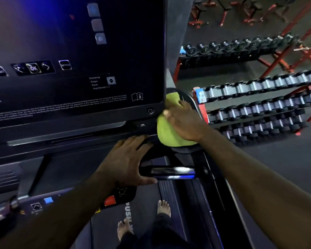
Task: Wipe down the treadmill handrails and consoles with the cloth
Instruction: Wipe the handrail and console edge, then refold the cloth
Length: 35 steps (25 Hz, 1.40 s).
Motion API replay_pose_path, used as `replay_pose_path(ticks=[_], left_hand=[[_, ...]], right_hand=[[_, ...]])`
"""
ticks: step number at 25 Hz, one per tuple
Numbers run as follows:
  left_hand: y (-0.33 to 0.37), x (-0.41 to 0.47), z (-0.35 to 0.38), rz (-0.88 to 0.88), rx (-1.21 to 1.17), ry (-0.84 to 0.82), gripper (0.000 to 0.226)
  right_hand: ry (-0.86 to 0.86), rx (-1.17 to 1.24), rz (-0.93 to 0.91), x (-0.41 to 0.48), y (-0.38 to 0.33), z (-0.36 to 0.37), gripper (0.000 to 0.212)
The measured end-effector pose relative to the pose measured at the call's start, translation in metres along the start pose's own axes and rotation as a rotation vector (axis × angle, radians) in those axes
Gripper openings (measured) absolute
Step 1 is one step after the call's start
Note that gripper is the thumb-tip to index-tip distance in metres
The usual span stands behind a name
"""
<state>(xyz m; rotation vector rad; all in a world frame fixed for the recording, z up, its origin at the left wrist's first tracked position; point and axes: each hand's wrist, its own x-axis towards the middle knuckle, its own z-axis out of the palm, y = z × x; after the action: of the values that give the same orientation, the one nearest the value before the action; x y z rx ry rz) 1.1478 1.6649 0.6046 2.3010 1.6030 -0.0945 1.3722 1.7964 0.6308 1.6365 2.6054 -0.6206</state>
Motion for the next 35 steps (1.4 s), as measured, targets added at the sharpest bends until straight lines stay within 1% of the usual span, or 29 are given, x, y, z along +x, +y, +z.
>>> replay_pose_path(ticks=[1,2,4,5,7,9,10,12,13,14,15,17,18,19,20,22,23,24,25,27,30,31,32,33,35], left_hand=[[0.0,0.0,0.001,-0.002,-0.003,0.003,0.119],[0.0,0.0,0.001,-0.004,-0.006,0.003,0.118],[-0.001,0.001,0.003,-0.008,-0.012,0.005,0.118],[0.0,0.002,0.003,-0.009,-0.011,0.009,0.118],[0.002,0.001,0.002,-0.014,-0.006,0.004,0.118],[0.001,0.002,0.002,-0.031,-0.003,-0.009,0.119],[0.0,0.003,0.003,-0.037,-0.002,-0.006,0.12],[0.003,0.0,0.003,-0.039,-0.006,0.009,0.121],[0.003,0.0,0.003,-0.042,-0.011,0.019,0.12],[0.004,-0.001,0.002,-0.049,-0.018,0.023,0.12],[0.006,-0.002,0.0,-0.055,-0.021,0.017,0.119],[0.006,-0.002,-0.001,-0.052,-0.021,0.016,0.12],[0.006,-0.001,-0.002,-0.044,-0.025,0.022,0.12],[0.007,-0.001,-0.003,-0.037,-0.029,0.02,0.12],[0.006,-0.002,-0.003,-0.036,-0.037,0.016,0.12],[0.004,-0.001,-0.003,-0.042,-0.047,0.018,0.119],[0.005,-0.001,-0.003,-0.035,-0.045,0.017,0.119],[0.004,-0.001,-0.002,-0.028,-0.041,0.025,0.119],[0.004,-0.002,-0.001,-0.023,-0.037,0.04,0.119],[0.006,-0.004,-0.003,-0.028,-0.039,0.036,0.119],[0.005,-0.003,-0.004,-0.024,-0.067,0.02,0.12],[0.006,-0.003,-0.003,-0.013,-0.067,0.018,0.12],[0.005,-0.003,-0.003,-0.01,-0.067,0.018,0.12],[0.003,-0.002,-0.002,-0.015,-0.066,0.02,0.12],[0.002,-0.001,-0.001,-0.022,-0.058,0.021,0.119]], right_hand=[[-0.001,-0.1,-0.031,0.002,0.001,0.015,0.052],[0.045,-0.172,-0.059,0.004,0.002,0.029,0.051],[0.158,-0.238,-0.074,0.01,0.002,0.046,0.05],[0.18,-0.267,-0.072,0.017,0.001,0.047,0.054],[0.165,-0.304,-0.079,0.044,-0.002,0.037,0.072],[0.077,-0.286,-0.078,0.083,-0.001,0.024,0.091],[0.063,-0.243,-0.079,0.097,-0.002,0.017,0.09],[0.089,-0.134,0.009,0.104,-0.007,0.014,0.072],[0.073,-0.075,0.058,0.097,-0.008,0.019,0.068],[0.051,-0.048,0.077,0.084,-0.008,0.027,0.069],[0.089,-0.116,0.048,0.066,-0.008,0.034,0.07],[0.231,-0.238,-0.046,0.027,-0.003,0.045,0.059],[0.255,-0.25,-0.071,0.019,0.005,0.048,0.054],[0.232,-0.248,-0.105,0.022,0.013,0.044,0.052],[0.229,-0.265,-0.142,0.032,0.021,0.039,0.053],[0.218,-0.312,-0.122,0.067,0.024,0.029,0.061],[0.172,-0.314,-0.07,0.084,0.017,0.019,0.071],[0.12,-0.263,-0.01,0.095,0.008,0.015,0.081],[0.112,-0.239,0.039,0.097,-0.003,0.016,0.086],[0.138,-0.27,0.026,0.071,-0.012,0.028,0.078],[0.161,-0.365,-0.152,0.02,0.036,0.045,0.058],[0.139,-0.417,-0.212,0.026,0.058,0.039,0.054],[0.141,-0.444,-0.224,0.041,0.074,0.029,0.053],[0.165,-0.42,-0.162,0.066,0.081,0.019,0.054],[0.166,-0.317,0.024,0.107,0.052,0.007,0.064]])
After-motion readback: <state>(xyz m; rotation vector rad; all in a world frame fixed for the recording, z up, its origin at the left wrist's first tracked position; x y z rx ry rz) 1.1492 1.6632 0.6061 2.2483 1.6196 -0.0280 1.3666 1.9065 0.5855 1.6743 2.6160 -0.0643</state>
